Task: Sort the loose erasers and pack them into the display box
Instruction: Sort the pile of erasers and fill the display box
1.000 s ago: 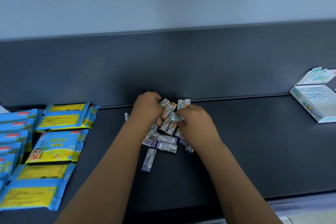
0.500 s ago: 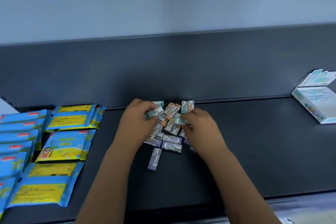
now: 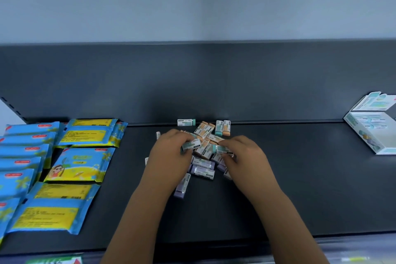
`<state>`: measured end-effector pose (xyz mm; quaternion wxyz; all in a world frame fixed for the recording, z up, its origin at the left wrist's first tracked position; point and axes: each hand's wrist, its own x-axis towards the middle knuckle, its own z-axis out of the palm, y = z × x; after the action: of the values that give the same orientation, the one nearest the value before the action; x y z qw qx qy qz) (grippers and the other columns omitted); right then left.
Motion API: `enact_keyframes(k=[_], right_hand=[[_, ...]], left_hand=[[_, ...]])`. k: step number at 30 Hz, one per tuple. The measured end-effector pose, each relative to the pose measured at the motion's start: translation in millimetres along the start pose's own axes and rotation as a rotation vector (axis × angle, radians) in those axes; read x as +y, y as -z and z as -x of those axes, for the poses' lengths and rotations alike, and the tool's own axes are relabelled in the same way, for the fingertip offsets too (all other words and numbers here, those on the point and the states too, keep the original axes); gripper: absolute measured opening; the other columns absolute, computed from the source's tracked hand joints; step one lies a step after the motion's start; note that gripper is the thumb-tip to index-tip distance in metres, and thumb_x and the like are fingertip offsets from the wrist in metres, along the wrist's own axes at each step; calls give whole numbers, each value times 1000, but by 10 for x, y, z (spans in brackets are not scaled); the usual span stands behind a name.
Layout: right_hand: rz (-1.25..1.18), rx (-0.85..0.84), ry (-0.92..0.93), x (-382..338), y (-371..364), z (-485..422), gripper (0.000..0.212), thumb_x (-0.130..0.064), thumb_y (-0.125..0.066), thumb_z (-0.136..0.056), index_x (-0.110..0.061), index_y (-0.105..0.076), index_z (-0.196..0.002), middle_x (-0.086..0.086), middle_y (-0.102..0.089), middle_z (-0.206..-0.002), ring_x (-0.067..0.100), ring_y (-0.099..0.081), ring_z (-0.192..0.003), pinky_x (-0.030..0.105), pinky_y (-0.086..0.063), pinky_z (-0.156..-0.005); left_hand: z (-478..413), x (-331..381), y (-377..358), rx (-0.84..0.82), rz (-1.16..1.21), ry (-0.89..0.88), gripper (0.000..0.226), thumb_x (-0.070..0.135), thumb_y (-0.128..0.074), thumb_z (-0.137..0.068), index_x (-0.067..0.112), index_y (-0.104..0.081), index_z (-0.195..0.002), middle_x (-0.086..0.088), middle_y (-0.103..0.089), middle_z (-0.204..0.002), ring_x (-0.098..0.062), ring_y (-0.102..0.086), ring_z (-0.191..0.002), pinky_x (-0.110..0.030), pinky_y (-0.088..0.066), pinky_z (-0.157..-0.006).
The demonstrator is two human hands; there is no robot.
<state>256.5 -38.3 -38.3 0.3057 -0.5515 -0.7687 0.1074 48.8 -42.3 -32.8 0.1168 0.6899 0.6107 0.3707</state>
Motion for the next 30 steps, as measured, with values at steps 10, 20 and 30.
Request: enact_keyframes(k=[10, 20, 30], right_hand=[[-3, 68, 14, 864, 698, 113, 30, -9, -71, -84, -21, -72, -111, -5, -64, -104, 17, -60, -94, 30, -50, -81], [-2, 27, 29, 2176, 1600, 293, 26, -11, -68, -84, -20, -71, -108, -2, -62, -98, 23, -58, -90, 36, -49, -80], [-20, -24, 20, 2591, 1928, 358, 26, -14, -66, -87, -22, -70, -112, -5, -62, -104, 20, -56, -98, 32, -48, -86]], left_hand=[[-104, 910, -706, -19, -91, -57, 29, 8, -75, -77, 20, -74, -103, 6, -65, -99, -13, -59, -94, -20, -43, -82], [-55, 2233, -1868, -11, -16, 53, 30, 7, -71, -78, 28, -75, -98, 16, -62, -93, -5, -56, -90, -15, -41, -81], [-17, 2648, -2223, -53, 59, 159, 26, 15, -72, -83, 35, -74, -99, 17, -65, -94, -1, -60, -90, -24, -50, -80]])
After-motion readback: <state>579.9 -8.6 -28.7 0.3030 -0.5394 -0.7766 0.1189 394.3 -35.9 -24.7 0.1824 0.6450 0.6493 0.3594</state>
